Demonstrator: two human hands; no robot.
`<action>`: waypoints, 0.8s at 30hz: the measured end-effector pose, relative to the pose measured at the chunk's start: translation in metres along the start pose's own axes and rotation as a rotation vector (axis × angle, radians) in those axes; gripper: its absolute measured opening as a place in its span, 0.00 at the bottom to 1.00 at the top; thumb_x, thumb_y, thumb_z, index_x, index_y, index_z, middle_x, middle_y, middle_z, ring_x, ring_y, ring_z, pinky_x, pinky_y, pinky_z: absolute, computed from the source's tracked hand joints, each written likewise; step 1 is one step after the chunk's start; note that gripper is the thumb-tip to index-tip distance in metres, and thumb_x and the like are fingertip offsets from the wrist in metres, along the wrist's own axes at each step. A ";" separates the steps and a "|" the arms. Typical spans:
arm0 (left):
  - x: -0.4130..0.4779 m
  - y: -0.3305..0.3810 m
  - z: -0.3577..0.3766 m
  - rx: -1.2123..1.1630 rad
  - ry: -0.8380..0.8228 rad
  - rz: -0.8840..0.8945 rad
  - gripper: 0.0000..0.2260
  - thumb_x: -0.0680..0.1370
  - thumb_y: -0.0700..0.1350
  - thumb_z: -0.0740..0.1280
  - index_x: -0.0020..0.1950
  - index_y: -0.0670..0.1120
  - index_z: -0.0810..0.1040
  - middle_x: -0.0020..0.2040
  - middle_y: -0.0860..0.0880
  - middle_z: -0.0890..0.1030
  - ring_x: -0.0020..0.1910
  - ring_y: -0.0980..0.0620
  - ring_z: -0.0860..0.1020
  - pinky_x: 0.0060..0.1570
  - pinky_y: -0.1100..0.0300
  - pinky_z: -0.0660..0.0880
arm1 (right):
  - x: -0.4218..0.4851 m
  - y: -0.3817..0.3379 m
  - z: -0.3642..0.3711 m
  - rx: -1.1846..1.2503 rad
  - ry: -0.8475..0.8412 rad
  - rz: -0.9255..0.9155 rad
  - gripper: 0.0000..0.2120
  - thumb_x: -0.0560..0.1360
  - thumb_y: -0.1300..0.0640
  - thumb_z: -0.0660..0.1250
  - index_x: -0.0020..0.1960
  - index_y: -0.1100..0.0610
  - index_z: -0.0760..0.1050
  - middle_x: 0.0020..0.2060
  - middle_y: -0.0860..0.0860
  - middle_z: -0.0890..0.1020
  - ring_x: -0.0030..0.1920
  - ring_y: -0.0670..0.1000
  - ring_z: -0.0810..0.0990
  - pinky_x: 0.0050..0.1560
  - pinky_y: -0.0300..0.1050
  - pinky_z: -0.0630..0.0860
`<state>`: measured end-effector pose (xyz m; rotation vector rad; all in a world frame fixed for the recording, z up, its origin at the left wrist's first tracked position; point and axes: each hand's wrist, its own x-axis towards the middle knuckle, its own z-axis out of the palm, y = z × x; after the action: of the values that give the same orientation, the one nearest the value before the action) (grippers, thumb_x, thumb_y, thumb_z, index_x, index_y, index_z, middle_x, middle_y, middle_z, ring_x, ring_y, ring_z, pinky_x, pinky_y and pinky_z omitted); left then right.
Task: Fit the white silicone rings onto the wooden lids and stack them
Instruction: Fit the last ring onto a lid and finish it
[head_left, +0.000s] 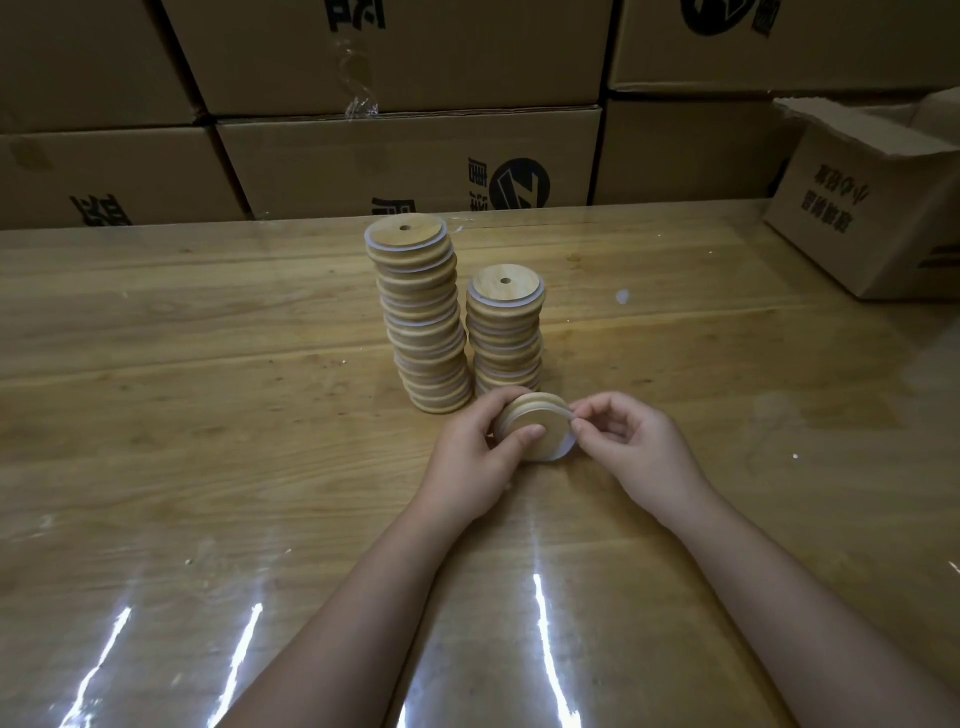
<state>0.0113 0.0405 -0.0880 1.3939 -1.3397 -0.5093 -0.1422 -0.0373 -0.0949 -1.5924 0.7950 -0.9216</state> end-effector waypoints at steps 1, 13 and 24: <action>0.000 0.001 0.000 -0.009 0.001 -0.006 0.17 0.73 0.36 0.71 0.51 0.58 0.74 0.47 0.61 0.79 0.46 0.69 0.76 0.46 0.74 0.71 | 0.000 0.000 -0.001 -0.010 -0.007 0.008 0.11 0.72 0.69 0.68 0.39 0.53 0.77 0.41 0.45 0.82 0.41 0.40 0.81 0.44 0.32 0.76; 0.003 -0.005 -0.002 -0.119 0.063 -0.149 0.11 0.73 0.35 0.71 0.48 0.50 0.77 0.44 0.51 0.82 0.44 0.56 0.79 0.47 0.64 0.75 | -0.003 -0.007 0.001 -0.264 -0.088 -0.042 0.07 0.72 0.69 0.68 0.41 0.58 0.77 0.40 0.50 0.79 0.40 0.46 0.78 0.42 0.33 0.74; 0.002 -0.003 -0.002 -0.127 0.029 -0.099 0.11 0.73 0.35 0.71 0.52 0.45 0.77 0.46 0.50 0.81 0.46 0.58 0.78 0.50 0.64 0.74 | -0.004 -0.007 -0.001 -0.197 -0.047 -0.045 0.10 0.73 0.66 0.68 0.39 0.53 0.76 0.39 0.56 0.80 0.41 0.55 0.79 0.46 0.46 0.76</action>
<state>0.0147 0.0386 -0.0895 1.3623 -1.1992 -0.6268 -0.1444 -0.0327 -0.0884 -1.8035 0.8404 -0.8551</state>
